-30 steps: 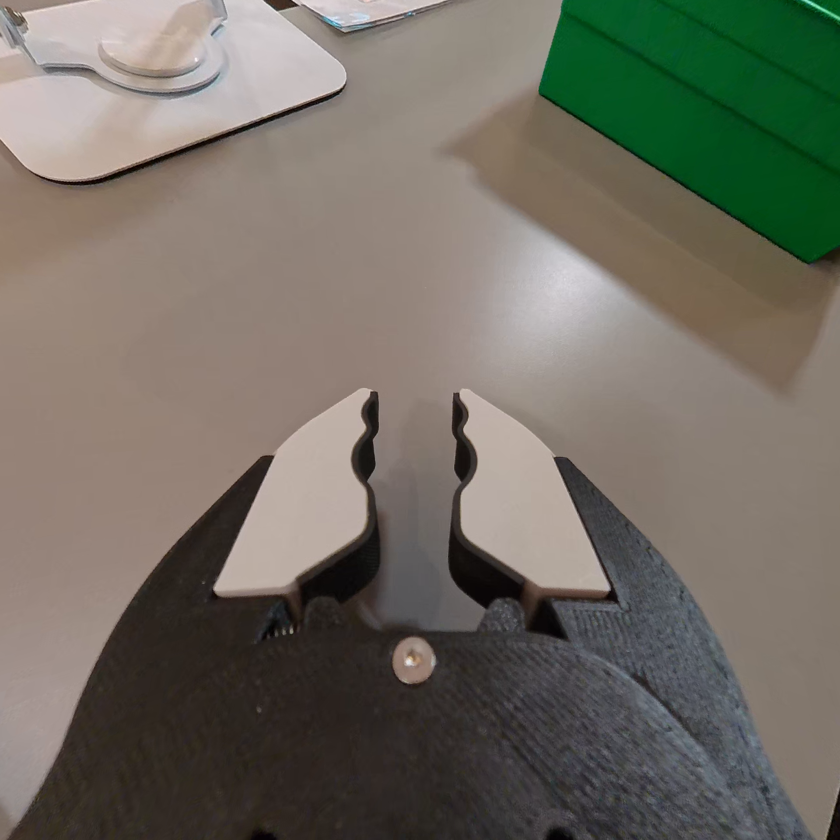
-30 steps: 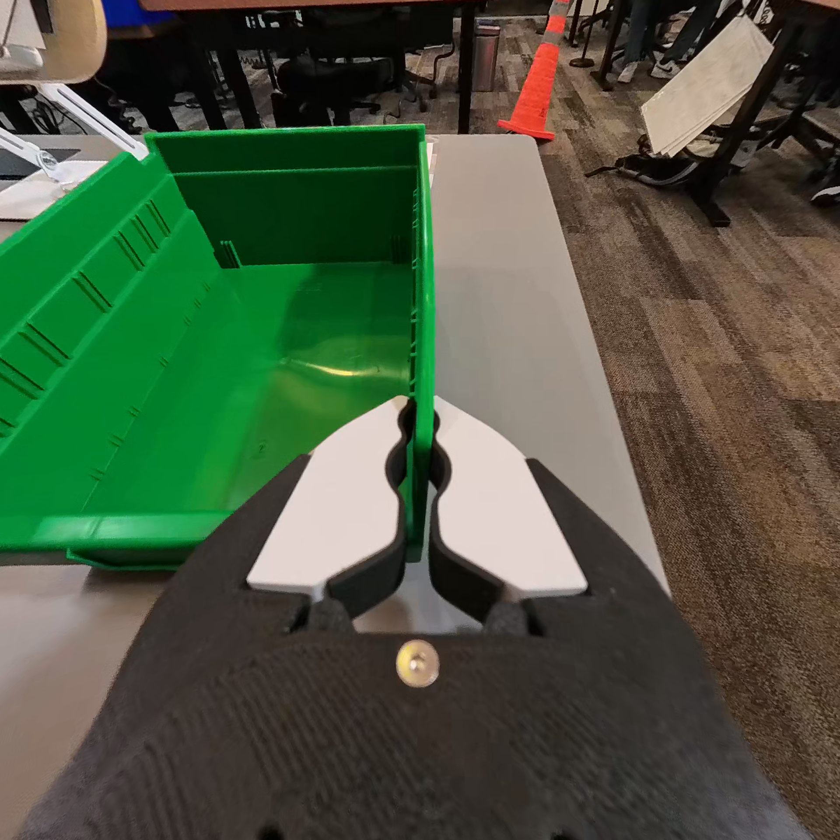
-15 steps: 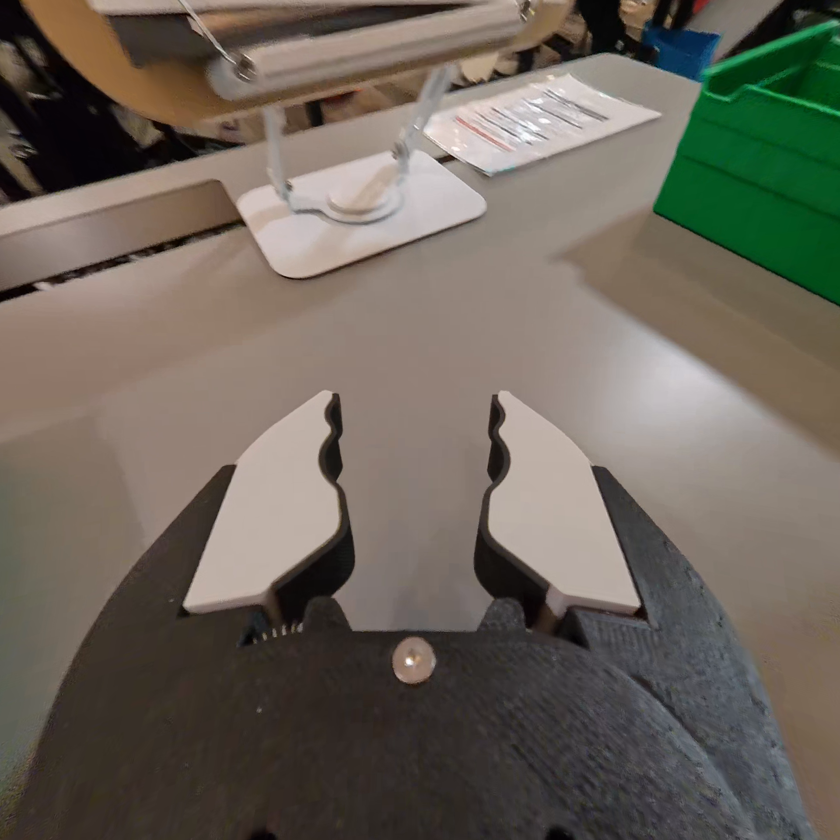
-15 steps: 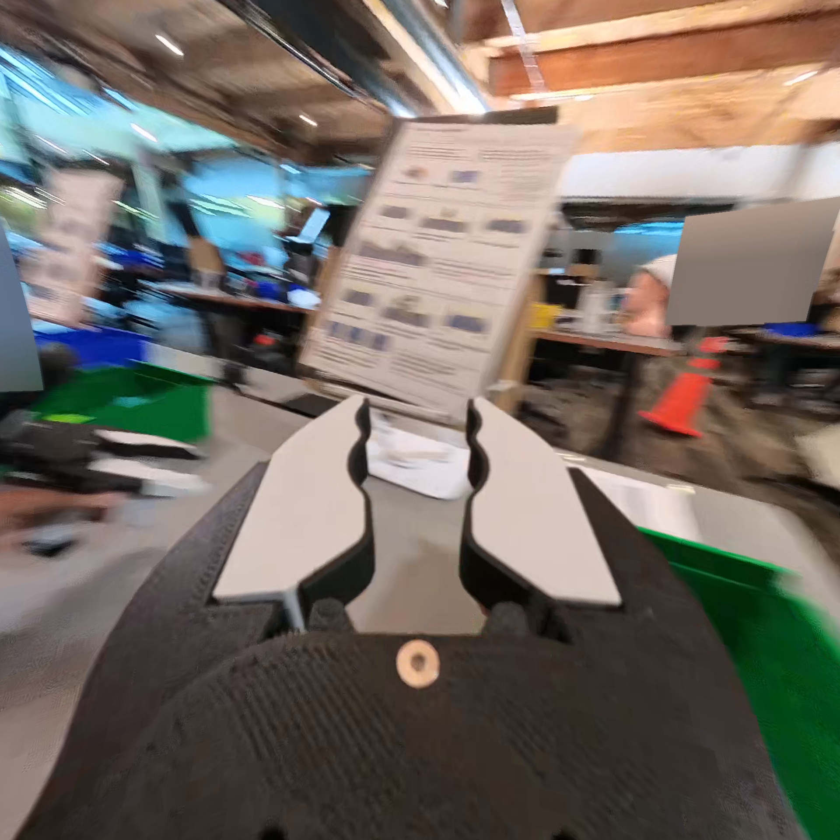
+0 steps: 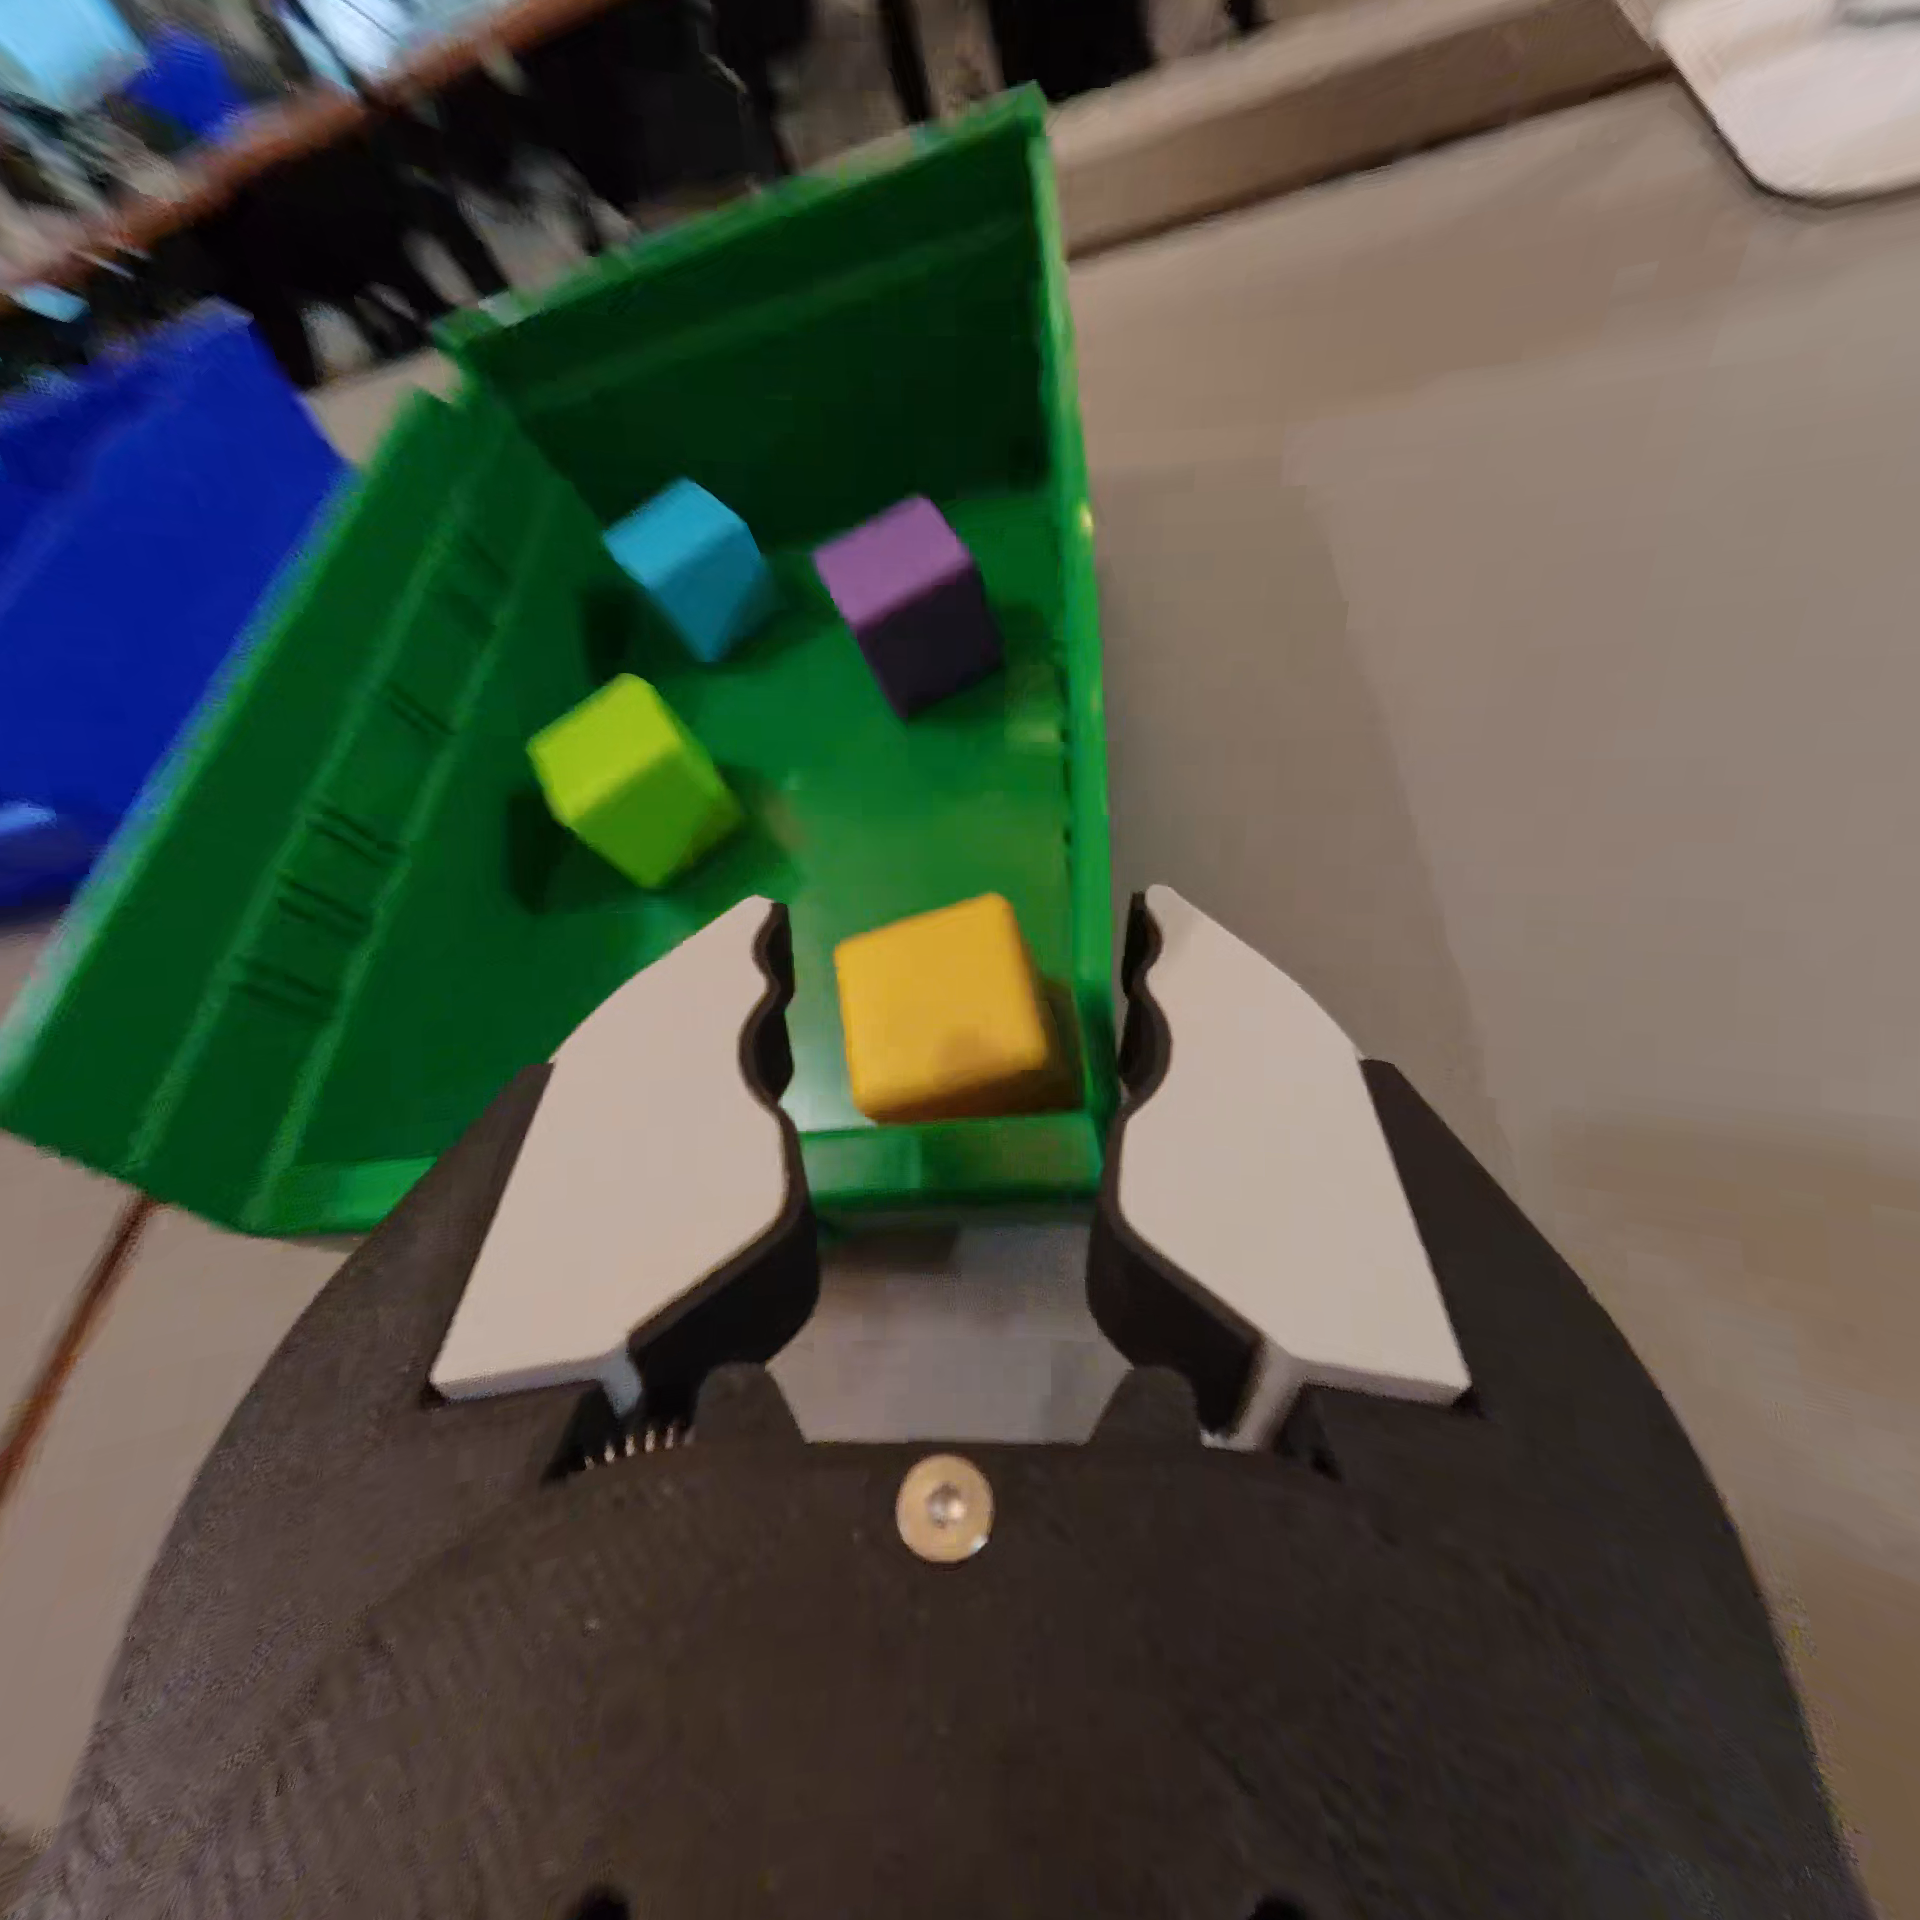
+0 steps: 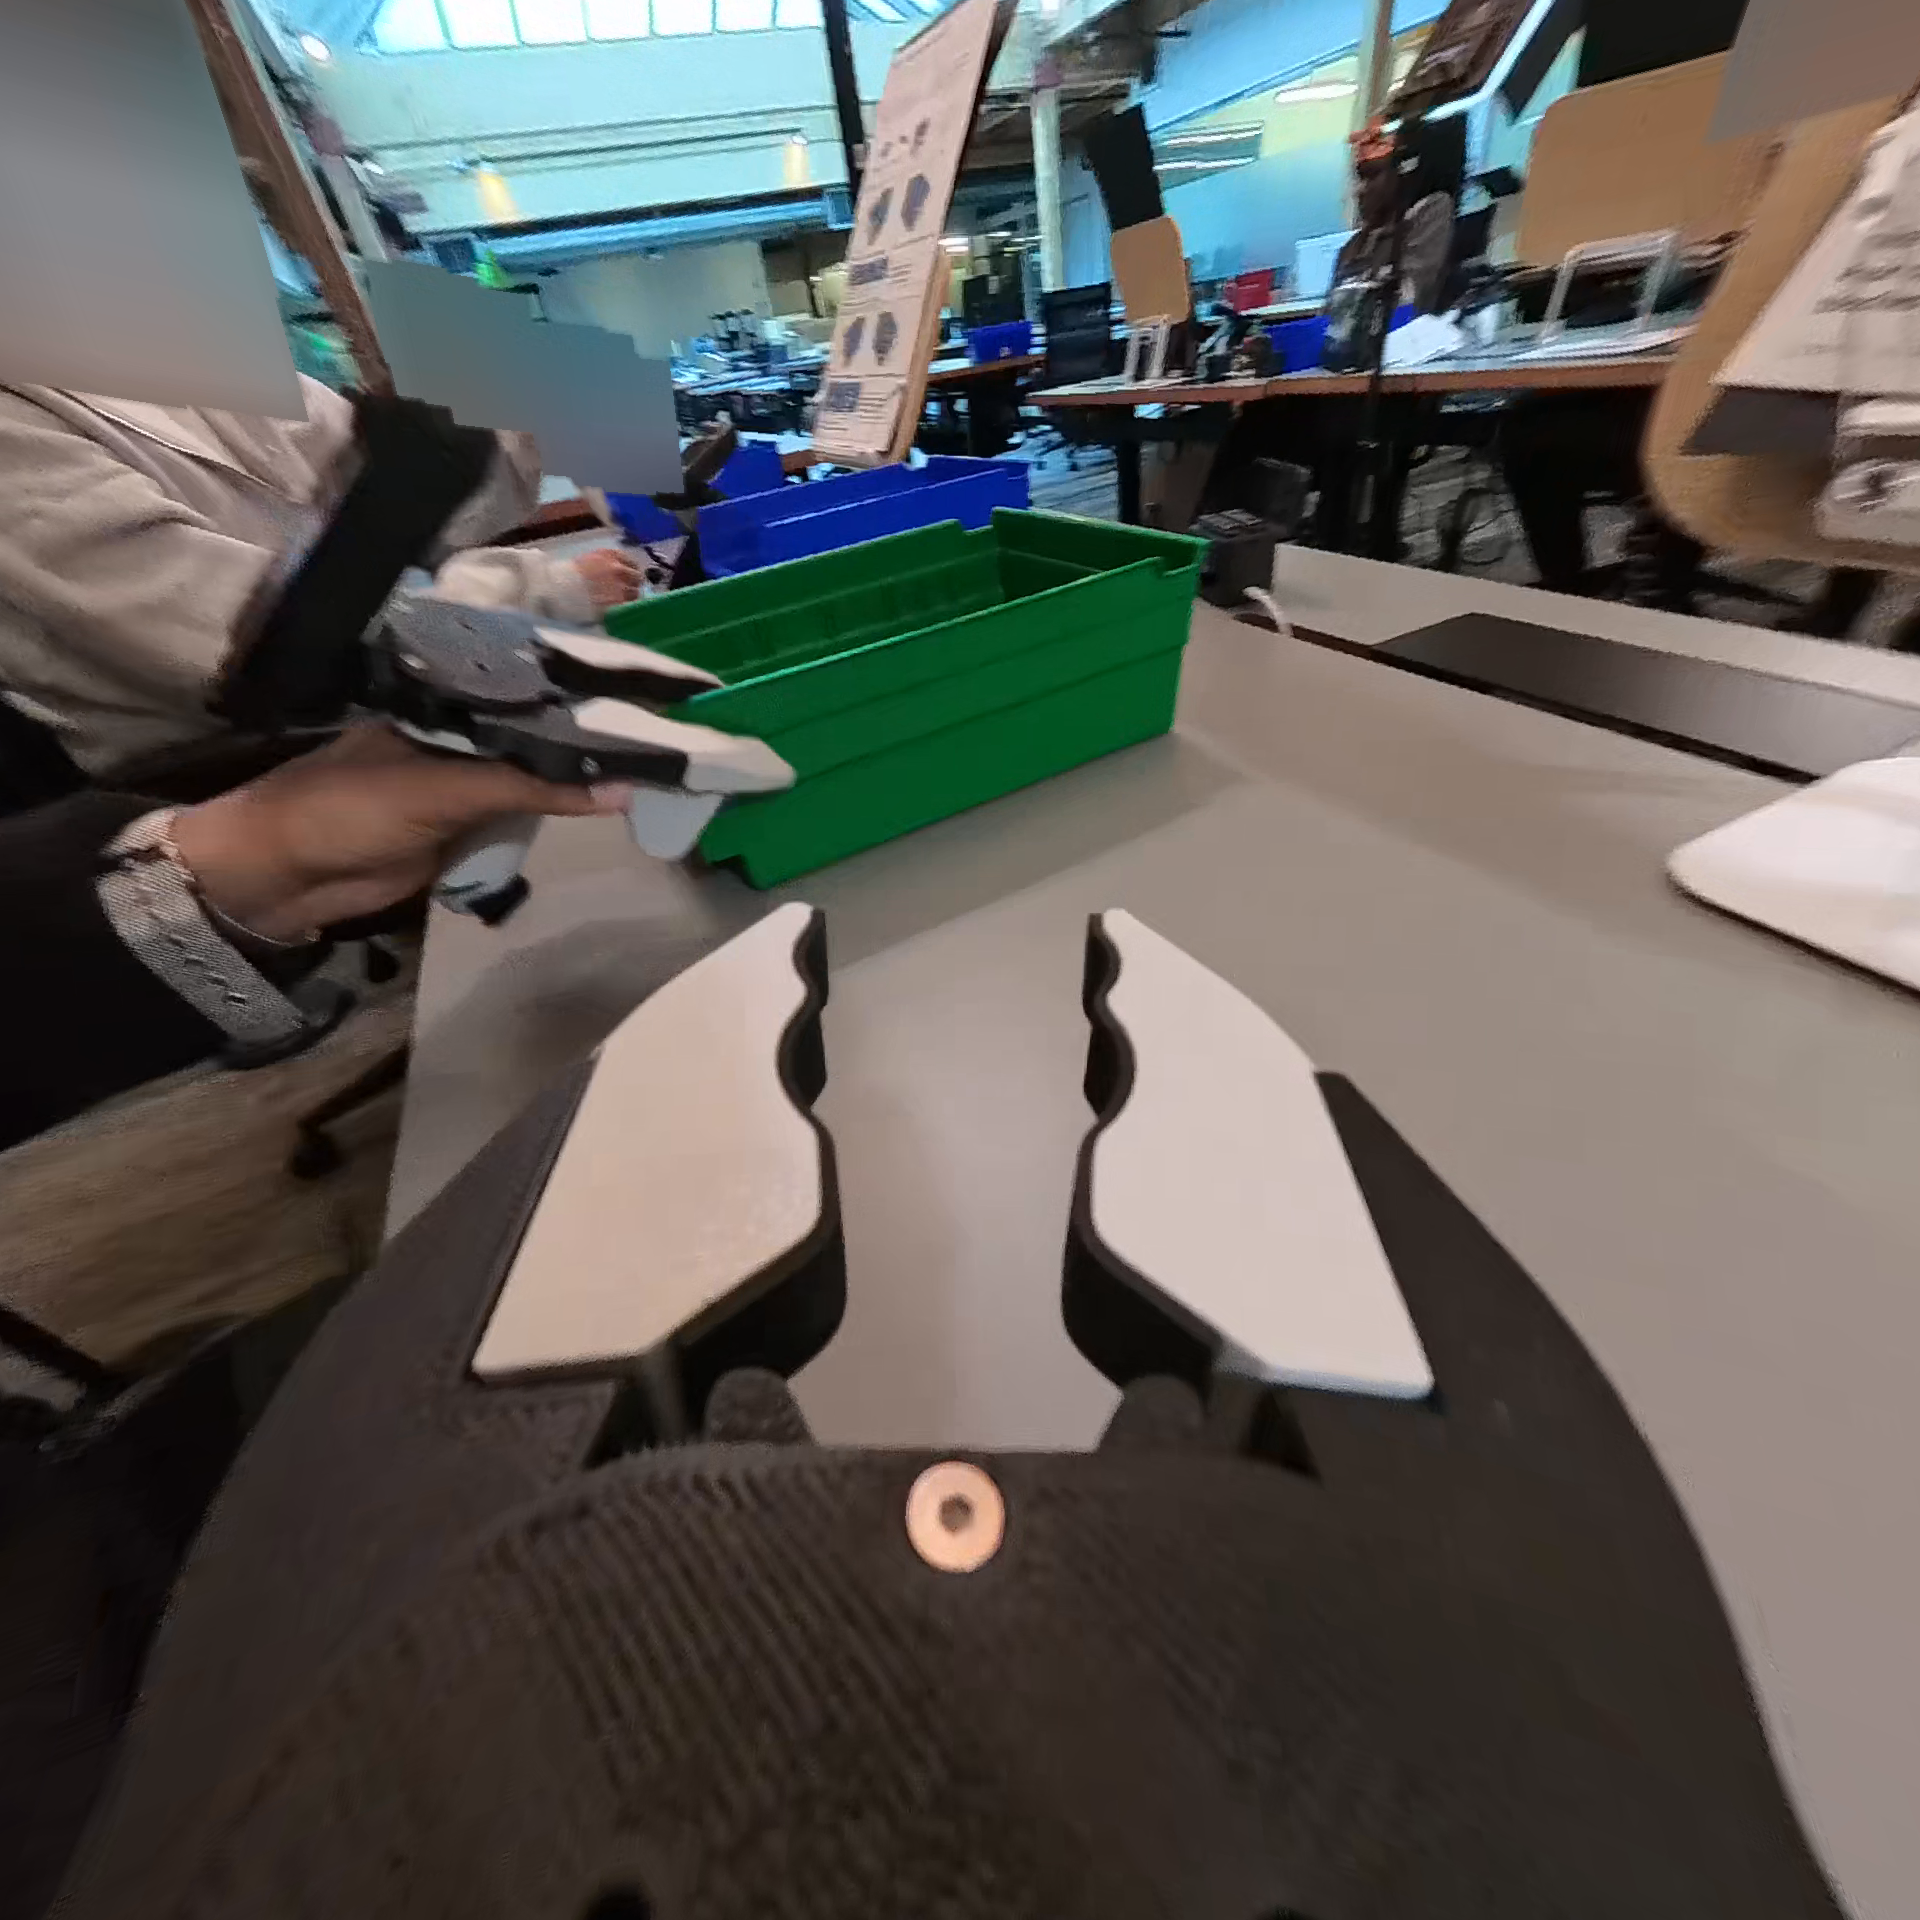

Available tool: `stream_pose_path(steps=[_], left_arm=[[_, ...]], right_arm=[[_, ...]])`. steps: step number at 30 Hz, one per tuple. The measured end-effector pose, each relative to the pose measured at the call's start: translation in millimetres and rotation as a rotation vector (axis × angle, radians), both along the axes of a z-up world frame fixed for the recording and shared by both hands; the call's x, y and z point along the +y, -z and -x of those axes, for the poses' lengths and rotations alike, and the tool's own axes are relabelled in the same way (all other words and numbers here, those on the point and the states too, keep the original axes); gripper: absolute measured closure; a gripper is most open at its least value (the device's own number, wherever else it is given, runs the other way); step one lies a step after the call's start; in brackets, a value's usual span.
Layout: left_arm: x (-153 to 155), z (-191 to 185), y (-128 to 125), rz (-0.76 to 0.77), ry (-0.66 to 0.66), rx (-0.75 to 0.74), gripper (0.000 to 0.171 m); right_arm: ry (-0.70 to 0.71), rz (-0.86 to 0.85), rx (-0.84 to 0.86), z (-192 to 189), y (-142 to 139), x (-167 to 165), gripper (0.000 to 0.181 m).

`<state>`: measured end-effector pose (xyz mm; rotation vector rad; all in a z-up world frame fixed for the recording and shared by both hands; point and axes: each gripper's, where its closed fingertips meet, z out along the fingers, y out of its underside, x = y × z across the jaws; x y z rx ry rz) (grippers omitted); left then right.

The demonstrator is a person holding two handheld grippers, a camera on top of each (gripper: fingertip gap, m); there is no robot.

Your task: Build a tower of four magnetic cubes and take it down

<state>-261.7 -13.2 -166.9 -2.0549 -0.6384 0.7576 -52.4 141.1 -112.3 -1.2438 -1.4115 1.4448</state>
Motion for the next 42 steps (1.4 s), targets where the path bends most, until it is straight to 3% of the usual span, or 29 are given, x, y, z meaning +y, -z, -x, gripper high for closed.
stream_pose_path(steps=[1, 2, 3, 4, 10, 19, 22, 25, 27, 29, 32, 34, 39, 42], left_arm=[[2, -5, 11, -0.004, 0.052, -0.058, 0.119], [5, -12, 19, -0.013, 0.102, -0.114, 0.140], [4, -15, 21, -0.023, 0.098, -0.137, 0.159], [-2, -14, 21, -0.004, 0.066, -0.131, 0.167], [-20, -22, 21, -0.037, 0.040, -0.195, 0.167], [-10, -57, 21, 0.005, 0.089, -0.154, 0.166], [-16, -65, 10, -0.096, 0.093, -0.212, 0.144], [-35, -57, -27, -0.240, 0.112, -0.180, 0.121], [-39, -58, -48, -0.235, 0.282, -0.179, 0.121], [-44, -57, -47, -0.076, 0.475, -0.225, 0.105], [-56, -34, -22, 0.300, 0.691, -0.183, 0.099], [-57, -19, -1, 0.484, 0.822, -0.189, 0.103], [-34, -20, 15, 0.501, 1.061, -0.358, 0.114], [-28, -26, 24, 0.538, 1.131, -0.428, 0.112]], right_arm=[[-0.032, 0.030, -0.007, 5, 1, -6, 0.132], [-0.060, 0.061, -0.019, 10, 3, -11, 0.132], [-0.085, 0.086, -0.030, 13, 5, -16, 0.131], [-0.105, 0.103, -0.037, 16, 6, -20, 0.132], [-0.135, 0.108, -0.065, 25, 13, -26, 0.136], [-0.155, 0.097, -0.111, 26, 23, -30, 0.136], [-0.158, 0.102, -0.122, 25, 26, -30, 0.136], [-0.159, 0.121, -0.133, 24, 30, -29, 0.136], [-0.162, 0.139, -0.144, 24, 33, -29, 0.137], [-0.172, 0.168, -0.154, 23, 35, -31, 0.137], [-0.190, 0.222, -0.158, 20, 33, -33, 0.137], [-0.186, 0.236, -0.153, 17, 30, -33, 0.137], [-0.122, 0.192, -0.144, 8, 28, -23, 0.138], [-0.086, 0.185, -0.152, 3, 32, -18, 0.138]])
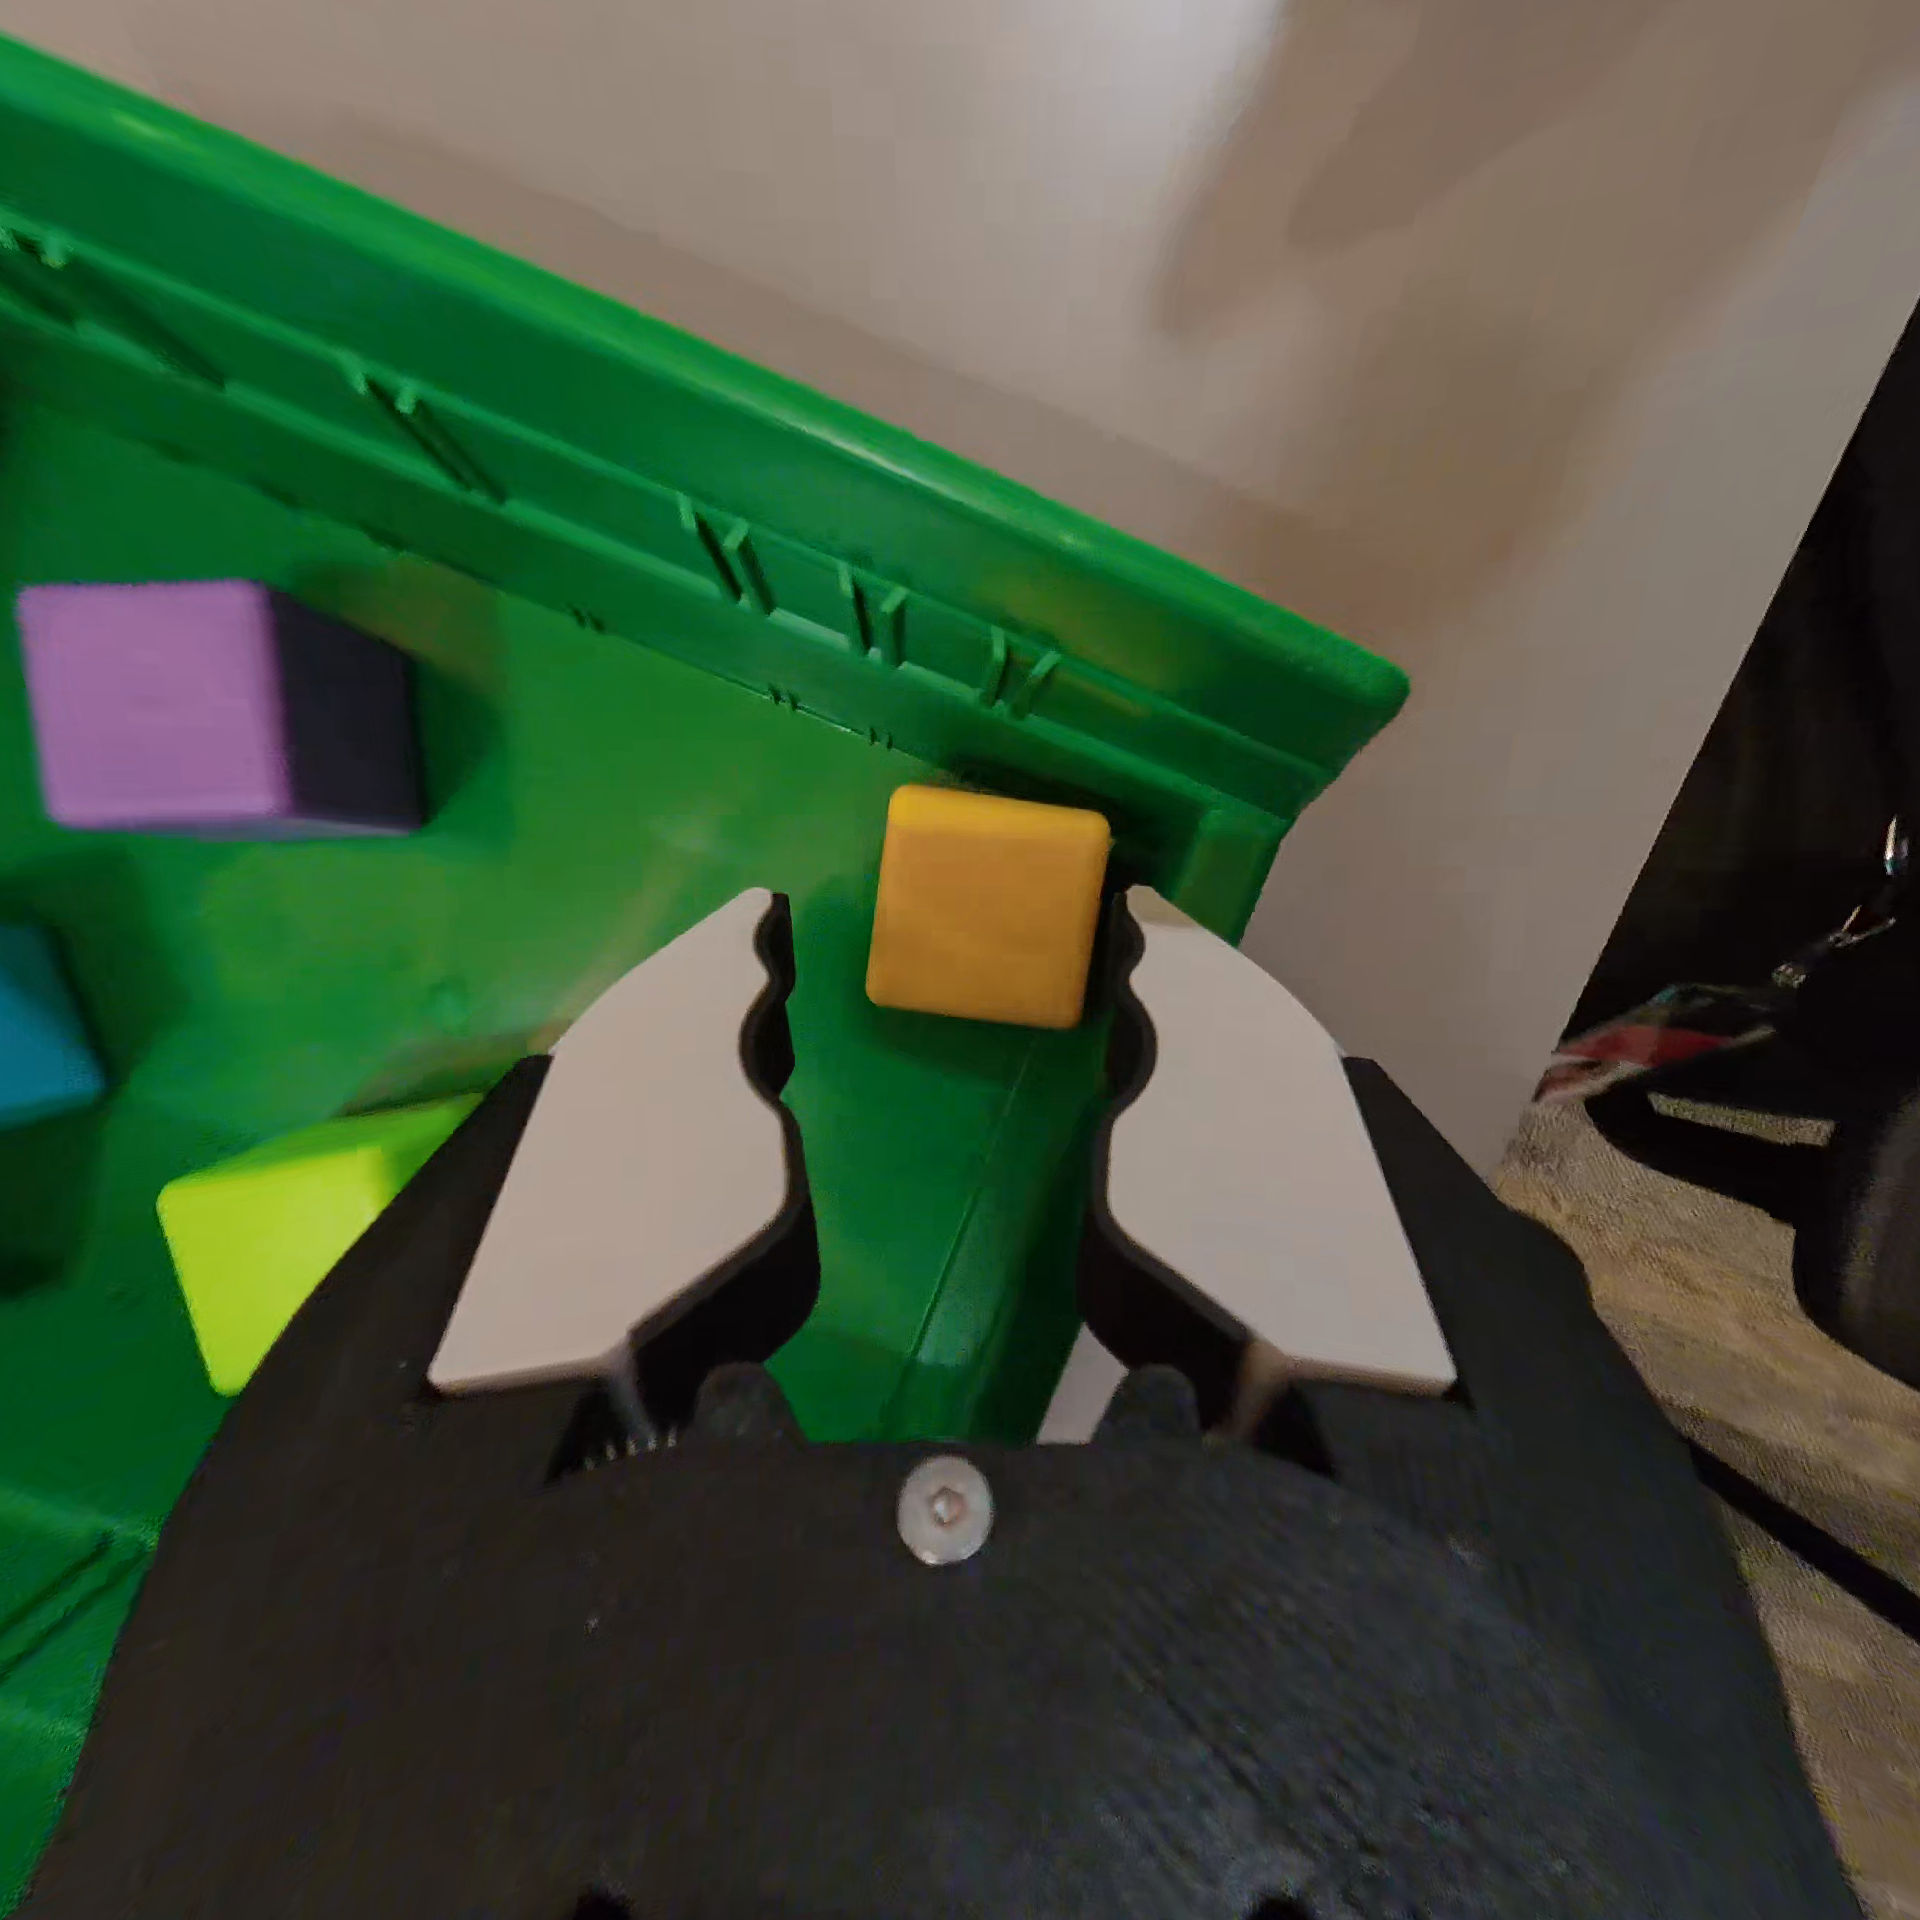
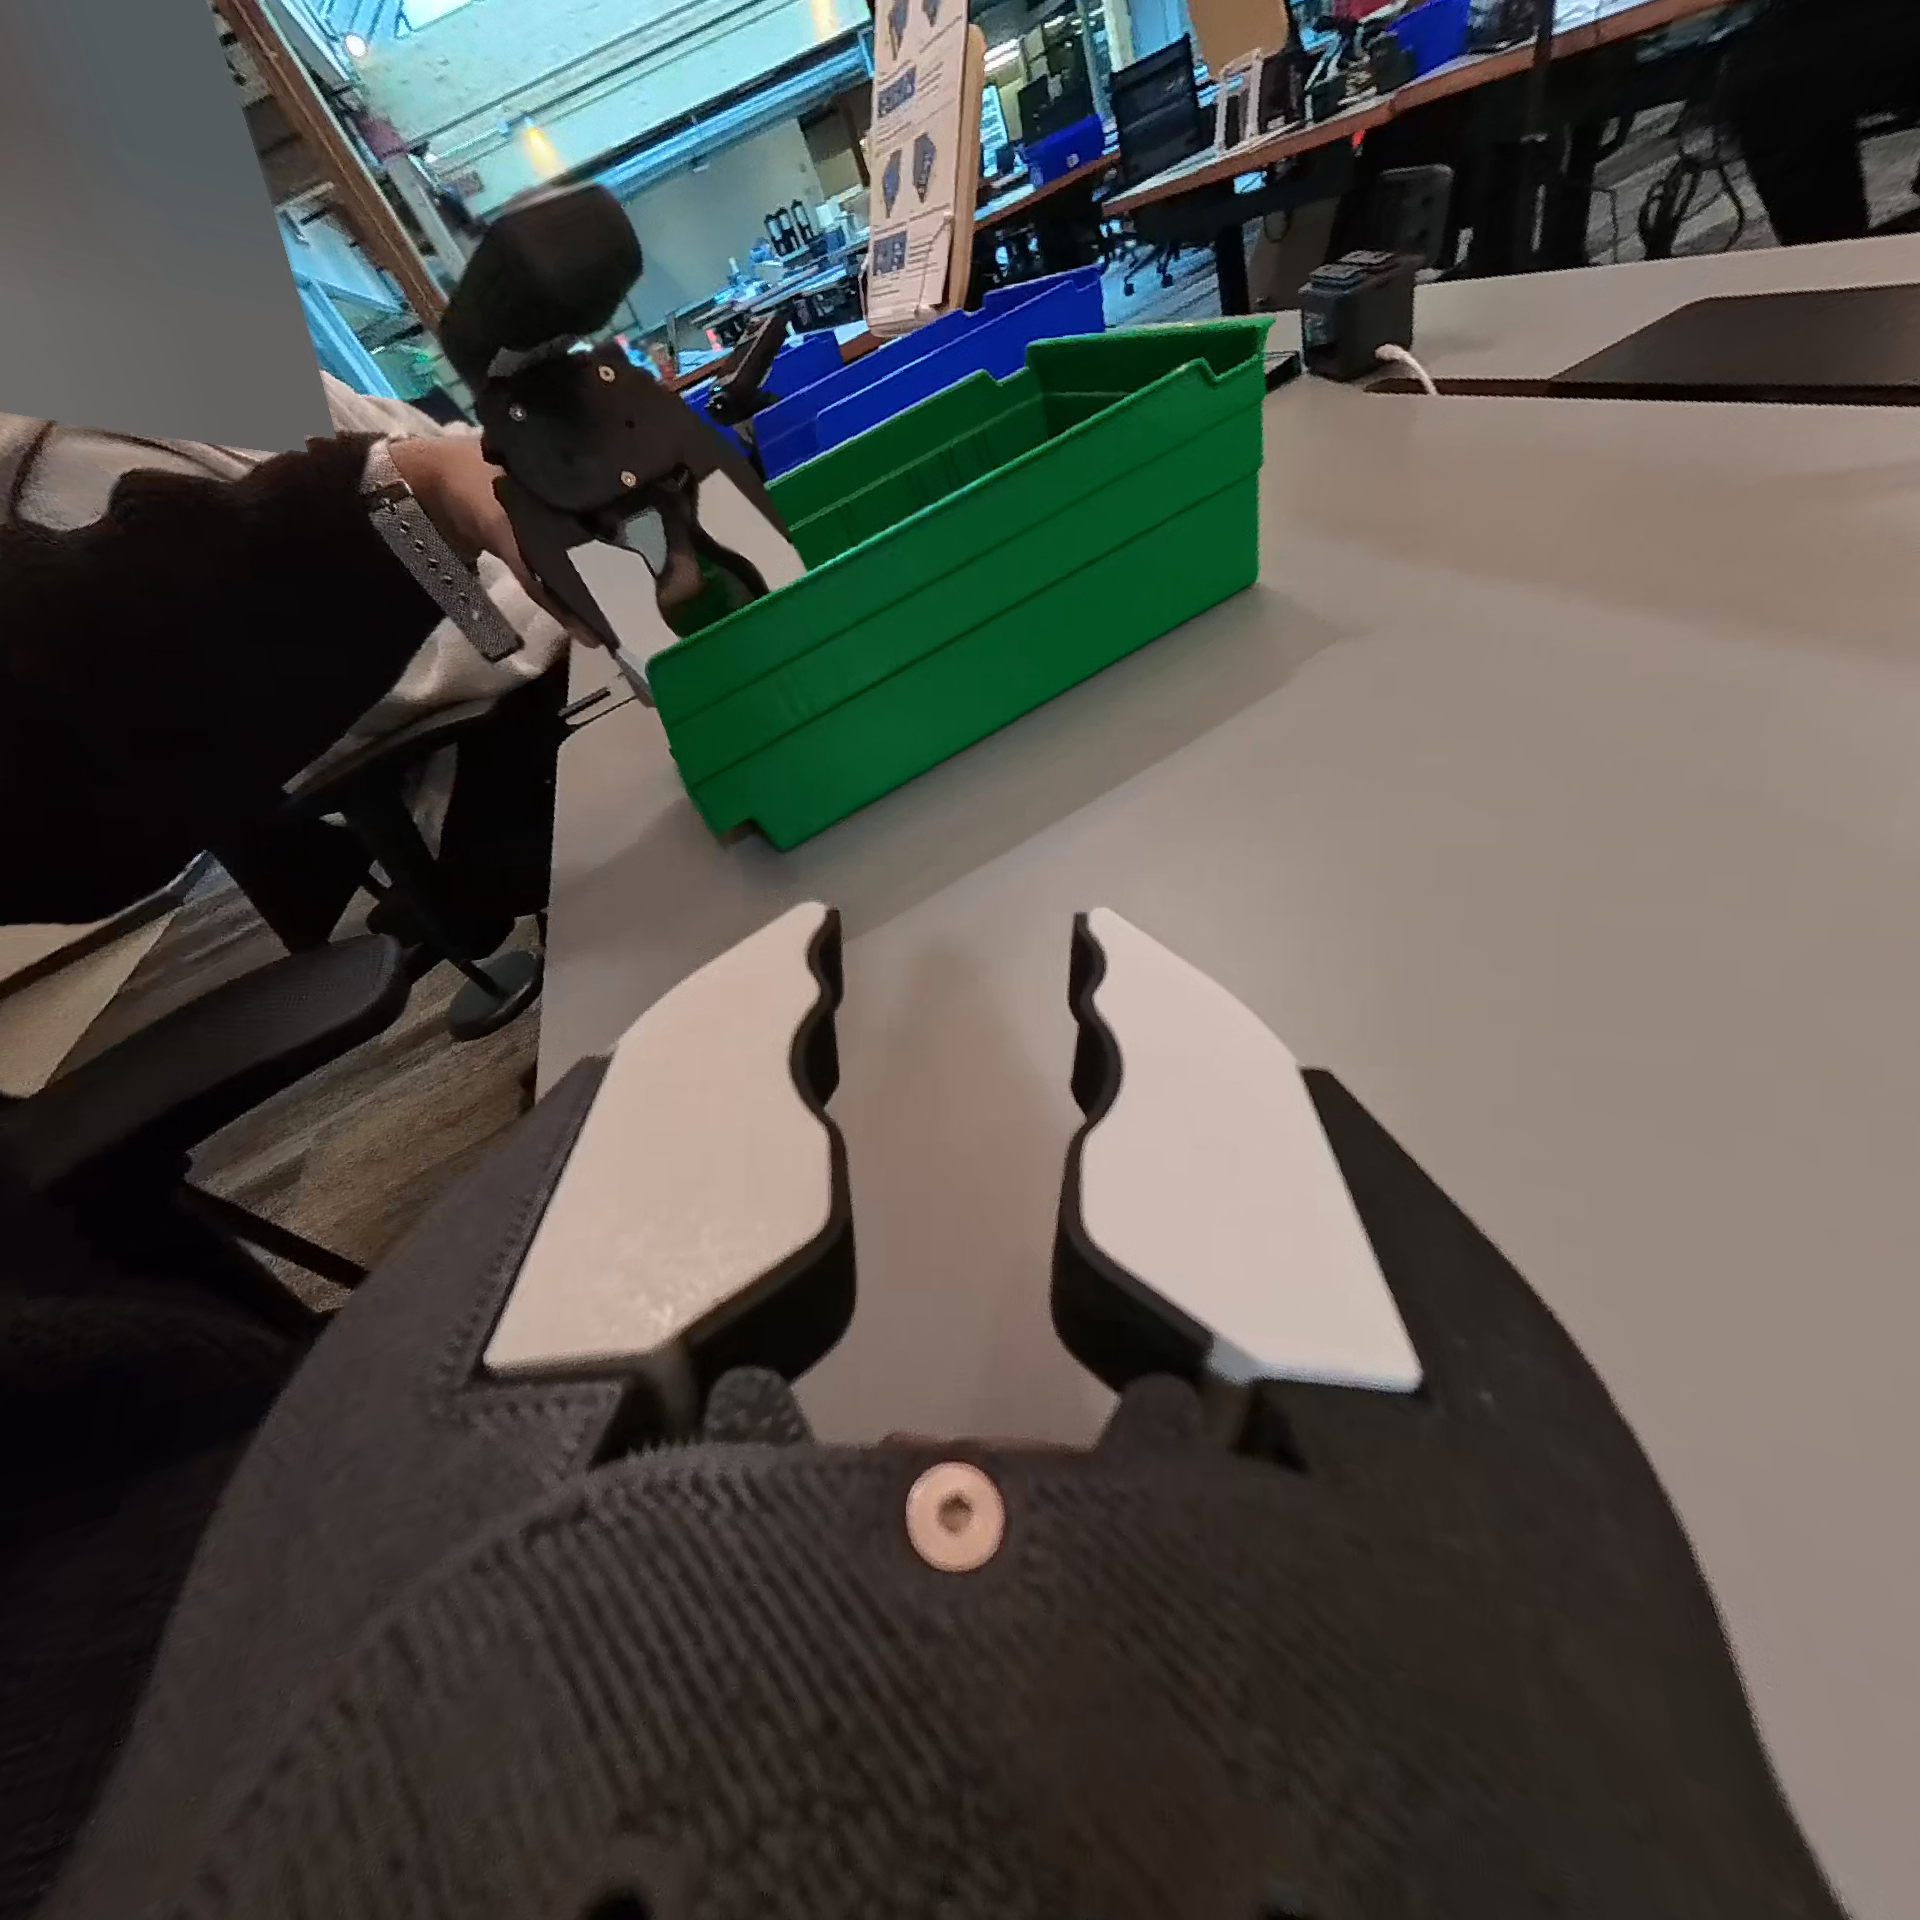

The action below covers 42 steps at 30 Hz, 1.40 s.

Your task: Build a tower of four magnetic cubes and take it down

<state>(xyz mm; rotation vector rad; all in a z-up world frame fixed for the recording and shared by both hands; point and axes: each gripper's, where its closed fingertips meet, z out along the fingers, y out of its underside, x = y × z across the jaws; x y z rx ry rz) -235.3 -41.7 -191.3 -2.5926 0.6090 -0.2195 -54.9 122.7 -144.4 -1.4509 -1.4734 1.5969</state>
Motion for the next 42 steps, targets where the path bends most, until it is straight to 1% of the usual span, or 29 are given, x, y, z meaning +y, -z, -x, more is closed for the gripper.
stream_pose_path(steps=[1, 2, 4, 7, 9, 11, 13, 15, 16, 18, 19, 21, 22, 23, 24, 26, 29, 30, 32, 34, 36, 39, 42], left_arm=[[1, 1, 5, 0.019, 0.012, 0.014, 0.113], [1, 3, 11, 0.043, 0.019, 0.033, 0.109], [2, 4, 19, 0.073, 0.027, 0.039, 0.113], [1, 1, 20, 0.106, 0.045, -0.010, 0.124], [-2, 6, 20, 0.113, 0.056, 0.020, 0.124], [-2, 19, 11, 0.098, 0.027, 0.073, 0.124], [2, 28, -13, 0.031, -0.008, 0.093, 0.125], [11, 25, -52, -0.065, -0.030, 0.072, 0.125], [17, 16, -73, -0.115, -0.024, 0.049, 0.125], [28, -16, -110, -0.197, 0.029, -0.004, 0.125], [35, -35, -123, -0.235, 0.067, -0.006, 0.125], [56, -75, -137, -0.308, 0.157, 0.015, 0.125], [68, -96, -136, -0.320, 0.207, 0.026, 0.125], [81, -115, -130, -0.313, 0.256, 0.038, 0.125], [95, -132, -120, -0.300, 0.302, 0.042, 0.125], [127, -164, -92, -0.259, 0.379, 0.011, 0.125], [177, -198, -43, -0.186, 0.458, -0.029, 0.124], [194, -207, -30, -0.185, 0.475, -0.030, 0.125], [221, -219, -10, -0.175, 0.501, -0.035, 0.125], [242, -227, -1, -0.181, 0.517, -0.037, 0.125], [255, -233, 2, -0.186, 0.526, -0.048, 0.125], [262, -232, 8, -0.184, 0.548, -0.022, 0.125], [268, -232, 10, -0.208, 0.547, -0.039, 0.125]], right_arm=[[0.009, 0.005, -0.004, -2, 1, 1, 0.138], [0.017, 0.012, -0.008, -4, 3, 2, 0.139], [0.031, 0.027, -0.017, -8, 6, 5, 0.139], [0.053, 0.052, -0.025, -14, 8, 9, 0.139], [0.070, 0.069, -0.021, -20, 7, 13, 0.139], [0.086, 0.090, -0.014, -24, 5, 16, 0.139], [0.103, 0.109, -0.002, -28, 1, 20, 0.140], [0.111, 0.127, 0.006, -30, -1, 23, 0.140], [0.109, 0.133, 0.008, -31, -3, 24, 0.140], [0.099, 0.135, 0.017, -32, -7, 24, 0.140], [0.091, 0.126, 0.024, -32, -10, 24, 0.140], [0.085, 0.079, 0.048, -36, -19, 27, 0.140], [0.091, 0.037, 0.059, -38, -23, 32, 0.140], [0.113, -0.011, 0.073, -42, -28, 40, 0.142], [0.152, -0.054, 0.093, -47, -33, 52, 0.144], [0.251, -0.096, 0.134, -58, -42, 81, 0.149], [0.343, -0.043, 0.128, -70, -39, 116, 0.150], [0.347, 0.000, 0.111, -72, -35, 122, 0.148], [0.332, 0.084, 0.085, -74, -29, 122, 0.145], [0.324, 0.129, 0.070, -77, -24, 118, 0.146], [0.321, 0.128, 0.054, -81, -20, 115, 0.146], [0.338, 0.053, 0.016, -89, -12, 114, 0.146], [0.363, -0.009, -0.013, -95, -6, 115, 0.147]])
